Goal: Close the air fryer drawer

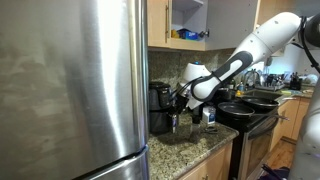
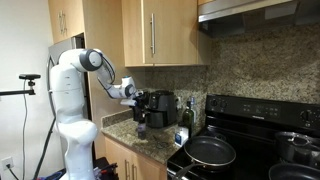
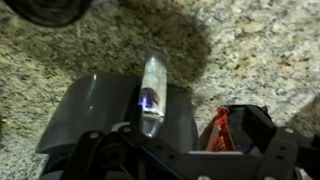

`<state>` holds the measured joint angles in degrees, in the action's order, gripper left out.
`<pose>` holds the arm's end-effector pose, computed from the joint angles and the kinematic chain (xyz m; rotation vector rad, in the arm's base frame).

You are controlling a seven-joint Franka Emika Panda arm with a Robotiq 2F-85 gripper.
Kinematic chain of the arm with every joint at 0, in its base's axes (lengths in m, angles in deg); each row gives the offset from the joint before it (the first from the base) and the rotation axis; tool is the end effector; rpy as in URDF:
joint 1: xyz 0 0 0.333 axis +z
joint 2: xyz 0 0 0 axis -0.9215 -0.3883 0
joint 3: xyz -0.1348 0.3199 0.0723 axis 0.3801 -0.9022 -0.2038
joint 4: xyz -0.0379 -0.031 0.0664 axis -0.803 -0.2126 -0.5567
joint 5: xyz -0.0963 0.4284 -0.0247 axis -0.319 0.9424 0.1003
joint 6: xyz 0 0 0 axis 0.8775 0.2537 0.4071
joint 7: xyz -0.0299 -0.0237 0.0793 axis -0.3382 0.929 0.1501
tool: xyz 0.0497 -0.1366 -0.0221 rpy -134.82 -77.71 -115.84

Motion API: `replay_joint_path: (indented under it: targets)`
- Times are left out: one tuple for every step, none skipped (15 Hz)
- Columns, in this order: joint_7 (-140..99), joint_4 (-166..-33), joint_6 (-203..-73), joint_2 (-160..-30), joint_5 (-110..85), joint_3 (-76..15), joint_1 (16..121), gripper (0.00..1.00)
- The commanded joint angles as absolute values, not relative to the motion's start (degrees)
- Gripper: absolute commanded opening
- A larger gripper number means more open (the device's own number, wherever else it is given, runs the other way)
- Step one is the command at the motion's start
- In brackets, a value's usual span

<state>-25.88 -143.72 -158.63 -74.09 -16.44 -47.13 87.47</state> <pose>0.4783 0.3108 0.3612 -2.9200 -0.7285 -0.6166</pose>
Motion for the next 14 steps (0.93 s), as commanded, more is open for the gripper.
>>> replay_joint_path:
  targets:
    - [-19.92,-130.35,-148.36,-77.88,-3.47,-47.22,87.05,1.0]
    - [-23.62,-127.41,-145.11,-78.29,-5.95,-47.01,85.83,1.0]
    - [-25.41,-125.29,-142.26,-78.49,-6.83,-47.05,85.23,1.0]
    - [-23.61,-130.54,-147.04,-76.02,-6.34,-48.07,85.81,1.0]
    - [-23.78,-128.82,-145.82,-76.12,-6.41,-47.97,85.2,1.0]
    - [-23.77,-128.8,-145.84,-76.06,-6.41,-48.01,85.07,1.0]
    - [-23.77,-129.12,-145.87,-76.08,-6.41,-48.22,85.13,1.0]
    - [-24.64,-130.86,-144.32,-75.41,-7.9,-48.19,84.76,1.0]
    - [-25.5,-132.34,-144.81,-75.38,-8.63,-48.09,84.43,1.0]
    - [-26.25,-133.91,-145.97,-75.66,-9.12,-47.91,84.06,1.0]
    - [-27.75,-135.54,-147.89,-76.09,-10.66,-47.71,83.47,1.0]
    - [-29.21,-137.11,-149.92,-76.52,-11.96,-47.65,83.02,1.0]
    - [-29.88,-138.32,-152.14,-77.13,-12.66,-47.62,82.65,1.0]
    - [-32.03,-139.55,-155.33,-77.73,-14.78,-47.64,82.21,1.0]
